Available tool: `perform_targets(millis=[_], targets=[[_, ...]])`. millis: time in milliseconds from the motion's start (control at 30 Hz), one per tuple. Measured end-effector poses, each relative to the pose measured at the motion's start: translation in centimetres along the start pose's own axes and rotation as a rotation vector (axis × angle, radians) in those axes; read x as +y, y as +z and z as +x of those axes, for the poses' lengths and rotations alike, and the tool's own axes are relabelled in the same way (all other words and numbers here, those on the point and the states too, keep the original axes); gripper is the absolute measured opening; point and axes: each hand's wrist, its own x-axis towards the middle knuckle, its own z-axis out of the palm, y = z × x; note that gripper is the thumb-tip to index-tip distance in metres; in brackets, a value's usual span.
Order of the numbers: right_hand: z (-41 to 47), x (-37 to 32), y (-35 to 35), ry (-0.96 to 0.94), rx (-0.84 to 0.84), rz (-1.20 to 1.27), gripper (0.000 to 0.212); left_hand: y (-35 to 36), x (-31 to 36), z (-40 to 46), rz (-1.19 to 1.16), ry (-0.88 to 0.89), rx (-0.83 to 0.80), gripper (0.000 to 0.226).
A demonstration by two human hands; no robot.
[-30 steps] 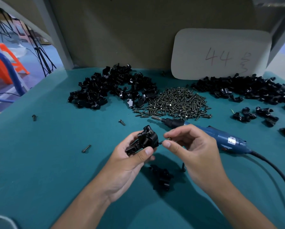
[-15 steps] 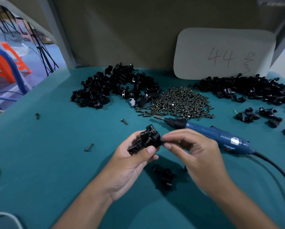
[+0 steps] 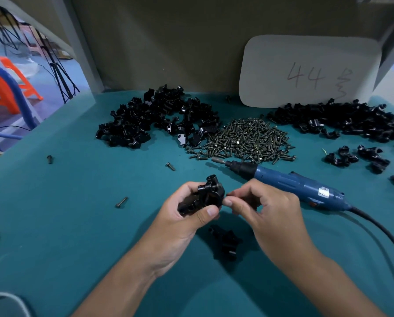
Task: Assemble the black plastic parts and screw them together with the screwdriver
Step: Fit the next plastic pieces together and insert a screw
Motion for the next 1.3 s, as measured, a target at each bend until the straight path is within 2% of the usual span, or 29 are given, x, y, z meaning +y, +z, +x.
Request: perform_targets(millis=[67,133,233,333,433,533,633,800,900,1000,1067,1133,1267,1300], targets=[[0.0,0.1,0.2,-0.014,-0.018,-0.058,0.037,0.1,0.0,0.0,0.003,0.004,-0.001,0.036],[0.0,0.2,0.1,-0.018,-0.100,-0.102,0.040,0.2,0.0,0.0,0.015,-0.001,0.013,0.035],[-0.1,0.4,-0.7,-0.069,-0.272,-0.273,0.030,0.1,0.0,0.1,0.026,-0.012,0.047,0.032],[0.1,0.2,-1.4,-0.147,-0.360,-0.478,0.021,-0.1,0.1,0.1,0.035,-0.025,0.048,0.035],[0.5,-0.2,-1.8,-0.115,-0.456,-0.507,0.020,-0.1,-0.1,0.0,0.078,-0.034,0.001,0.032],[0.6,-0.3,-1.8,-0.011,-0.546,-0.432,0.032,-0.1,-0.2,0.0,0.114,-0.026,-0.029,0.033],[0.3,-0.1,-1.8,0.021,-0.549,-0.434,0.044,-0.1,-0.3,0.1,0.136,-0.018,-0.036,0.035],[0.2,0.0,-2.2,-0.048,-0.486,-0.404,0.020,-0.1,-0.4,0.2,0.122,-0.014,-0.020,0.034],[0.1,0.5,-1.5,-0.024,-0.470,-0.447,0.035,-0.3,-0.6,0.2,0.138,-0.012,-0.037,0.035],[-0.1,0.7,-1.4,0.137,-0.423,-0.372,0.053,-0.3,-0.7,0.3,0.147,-0.015,-0.017,0.033],[0.0,0.7,-1.1,0.259,-0.361,-0.187,0.055,-0.5,-0.6,0.6,0.188,0.010,0.042,0.035],[0.3,0.7,-0.8,0.442,-0.220,0.061,0.054,-0.8,-0.5,0.7,0.282,0.053,0.137,0.036],[1.8,0.7,-2.1,1.241,0.140,0.881,0.028,-1.5,-0.4,0.8,0.400,0.129,0.277,0.029],[2.1,0.6,-2.5,1.381,0.242,0.983,0.027,-1.6,-0.3,0.8,0.419,0.139,0.291,0.029]])
